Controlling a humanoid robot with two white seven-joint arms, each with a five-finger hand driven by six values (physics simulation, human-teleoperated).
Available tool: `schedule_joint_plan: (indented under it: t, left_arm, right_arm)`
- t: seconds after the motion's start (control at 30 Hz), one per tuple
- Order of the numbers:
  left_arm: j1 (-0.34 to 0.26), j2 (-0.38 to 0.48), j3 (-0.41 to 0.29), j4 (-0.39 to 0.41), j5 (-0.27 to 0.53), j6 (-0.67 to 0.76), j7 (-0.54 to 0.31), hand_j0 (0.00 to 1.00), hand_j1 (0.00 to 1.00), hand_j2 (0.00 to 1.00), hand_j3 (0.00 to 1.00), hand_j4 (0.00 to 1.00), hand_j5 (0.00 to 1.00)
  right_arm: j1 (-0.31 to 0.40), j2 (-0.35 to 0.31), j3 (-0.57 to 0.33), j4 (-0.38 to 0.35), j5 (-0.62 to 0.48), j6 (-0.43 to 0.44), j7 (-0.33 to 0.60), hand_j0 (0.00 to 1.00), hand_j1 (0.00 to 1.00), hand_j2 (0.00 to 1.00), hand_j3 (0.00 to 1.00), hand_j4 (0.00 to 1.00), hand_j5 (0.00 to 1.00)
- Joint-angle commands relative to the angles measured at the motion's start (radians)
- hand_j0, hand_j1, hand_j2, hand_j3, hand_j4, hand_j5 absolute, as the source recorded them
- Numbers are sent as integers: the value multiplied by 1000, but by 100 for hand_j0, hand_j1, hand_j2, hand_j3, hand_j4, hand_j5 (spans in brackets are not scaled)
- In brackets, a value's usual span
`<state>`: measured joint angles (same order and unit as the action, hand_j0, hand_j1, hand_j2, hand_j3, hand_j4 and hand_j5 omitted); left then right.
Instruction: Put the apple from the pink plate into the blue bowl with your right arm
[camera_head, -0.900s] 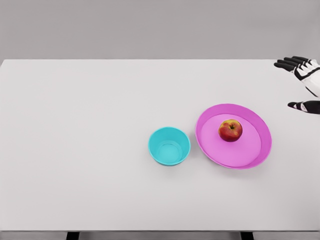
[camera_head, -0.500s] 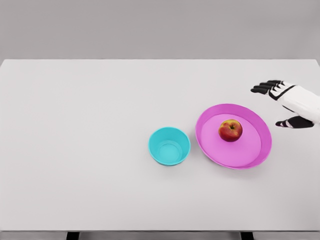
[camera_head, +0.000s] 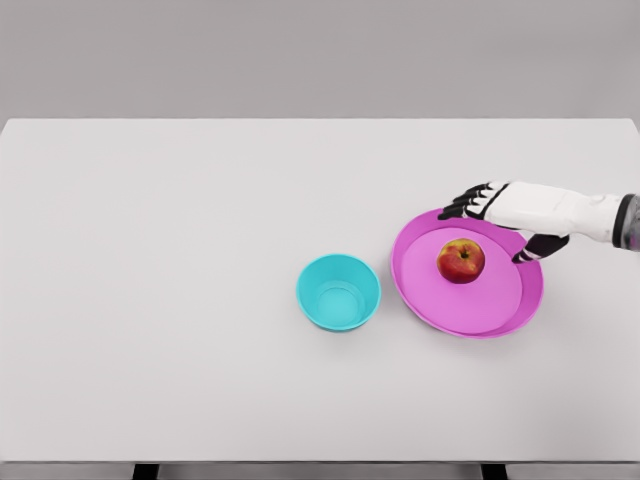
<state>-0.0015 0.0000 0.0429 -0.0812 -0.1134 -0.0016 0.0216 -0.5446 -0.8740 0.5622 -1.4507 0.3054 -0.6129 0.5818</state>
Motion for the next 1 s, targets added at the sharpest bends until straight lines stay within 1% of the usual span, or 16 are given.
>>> schedule_joint_plan:
  t: [0.0, 0.1, 0.2, 0.3, 0.37, 0.43, 0.63, 0.73, 0.9, 0.93, 0.97]
  left_arm:
    - [0, 0, 0, 0, 0, 0, 0, 100, 100, 100, 100, 100, 100]
    - [0, 0, 0, 0, 0, 0, 0, 100, 100, 100, 100, 100, 100]
    - [0, 0, 0, 0, 0, 0, 0, 100, 100, 100, 100, 100, 100]
    - [0, 0, 0, 0, 0, 0, 0, 100, 100, 100, 100, 100, 100]
    - [0, 0, 0, 0, 0, 0, 0, 100, 100, 100, 100, 100, 100]
    - [0, 0, 0, 0, 0, 0, 0, 100, 100, 100, 100, 100, 100]
    - [0, 0, 0, 0, 0, 0, 0, 100, 100, 100, 100, 100, 100]
    - [0, 0, 0, 0, 0, 0, 0, 100, 100, 100, 100, 100, 100]
    - [0, 0, 0, 0, 0, 0, 0, 100, 100, 100, 100, 100, 100]
    - [0, 0, 0, 0, 0, 0, 0, 100, 100, 100, 100, 100, 100]
    - [0, 0, 0, 0, 0, 0, 0, 100, 100, 100, 100, 100, 100]
  right_arm:
    - [-3, 32, 47, 36, -3, 2, 6, 100, 100, 100, 100, 100, 100]
    - [-32, 49, 82, 93, -3, 2, 6, 100, 100, 100, 100, 100, 100]
    - [-32, 53, 87, 124, -3, 2, 6, 100, 100, 100, 100, 100, 100]
    - [-34, 55, 94, 121, -3, 2, 6, 100, 100, 100, 100, 100, 100]
    - [-44, 59, 96, 105, -2, 2, 7, 100, 100, 100, 100, 100, 100]
    - [-52, 59, 96, 95, -2, 2, 29, 100, 100, 100, 100, 100, 100]
    - [-52, 59, 110, 79, -2, 2, 29, 100, 100, 100, 100, 100, 100]
    - [-51, 59, 117, 59, -2, 2, 29, 100, 100, 100, 100, 100, 100]
    - [-51, 59, 131, 58, -2, 2, 29, 100, 100, 100, 100, 100, 100]
    - [-51, 58, 131, 58, -3, 2, 29, 95, 95, 95, 95, 95, 95]
    - [-51, 58, 133, 58, -3, 2, 29, 94, 94, 94, 94, 94, 94]
